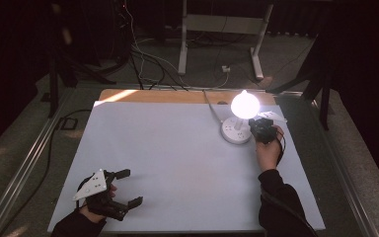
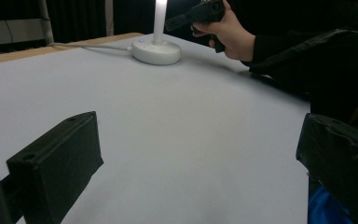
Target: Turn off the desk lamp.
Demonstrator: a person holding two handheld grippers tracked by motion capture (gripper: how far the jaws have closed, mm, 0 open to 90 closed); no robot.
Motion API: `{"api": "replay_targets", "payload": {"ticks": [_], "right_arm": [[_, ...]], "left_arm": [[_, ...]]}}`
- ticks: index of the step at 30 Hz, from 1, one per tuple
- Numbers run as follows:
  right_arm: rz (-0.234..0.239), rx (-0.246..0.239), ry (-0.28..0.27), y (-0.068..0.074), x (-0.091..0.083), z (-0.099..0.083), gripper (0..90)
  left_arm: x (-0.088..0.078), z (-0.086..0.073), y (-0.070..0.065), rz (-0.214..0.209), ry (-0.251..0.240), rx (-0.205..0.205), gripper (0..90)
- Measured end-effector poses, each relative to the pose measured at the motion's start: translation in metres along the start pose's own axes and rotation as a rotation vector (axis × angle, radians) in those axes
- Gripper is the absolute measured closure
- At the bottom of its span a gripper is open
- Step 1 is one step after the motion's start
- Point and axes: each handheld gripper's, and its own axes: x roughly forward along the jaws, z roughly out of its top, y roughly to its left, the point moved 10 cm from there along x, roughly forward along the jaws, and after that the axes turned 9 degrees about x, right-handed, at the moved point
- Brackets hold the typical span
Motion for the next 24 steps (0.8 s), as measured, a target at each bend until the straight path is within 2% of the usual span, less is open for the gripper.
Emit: {"api": "replay_targets", "payload": {"ticks": [24], "right_arm": [[0.001,0.01,0.032,0.0,0.01,-0.013,89.8]], "left_arm": [[0.0,0.0,0.0,0.002,-0.002,0.009,0.6]]}}
